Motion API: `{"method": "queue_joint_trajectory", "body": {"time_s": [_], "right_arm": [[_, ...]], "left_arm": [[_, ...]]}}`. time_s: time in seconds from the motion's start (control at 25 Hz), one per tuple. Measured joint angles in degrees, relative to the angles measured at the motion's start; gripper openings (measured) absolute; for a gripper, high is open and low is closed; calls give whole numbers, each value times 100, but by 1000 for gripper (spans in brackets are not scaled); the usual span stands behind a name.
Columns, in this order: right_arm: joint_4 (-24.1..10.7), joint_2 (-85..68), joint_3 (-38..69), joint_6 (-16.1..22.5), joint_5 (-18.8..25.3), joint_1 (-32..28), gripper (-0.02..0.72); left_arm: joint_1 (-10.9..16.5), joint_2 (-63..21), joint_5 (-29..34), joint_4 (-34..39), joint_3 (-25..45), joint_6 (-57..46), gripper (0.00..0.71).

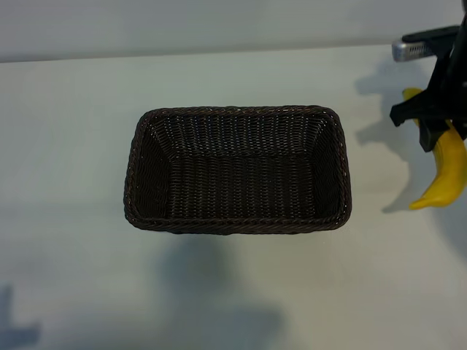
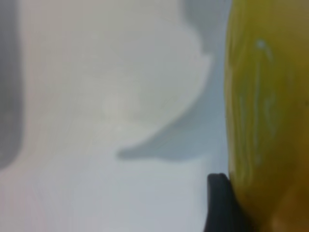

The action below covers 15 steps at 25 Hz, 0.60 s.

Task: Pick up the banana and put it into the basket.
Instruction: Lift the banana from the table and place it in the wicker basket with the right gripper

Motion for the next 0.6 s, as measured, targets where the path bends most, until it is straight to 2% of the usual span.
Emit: {"method": "queue_joint_trajectory", "body": {"time_s": [0.16, 0.28, 0.6], "right_arm": [[414, -77, -82, -465, 124, 50, 422], [420, -77, -144, -723, 124, 299, 422], [322, 171, -1172, -619, 252, 1166, 422]], "left_arm": [[0, 0, 0, 0, 0, 0, 505], [0, 0, 0, 0, 0, 0, 505], [0, 0, 0, 0, 0, 0, 505]]}}
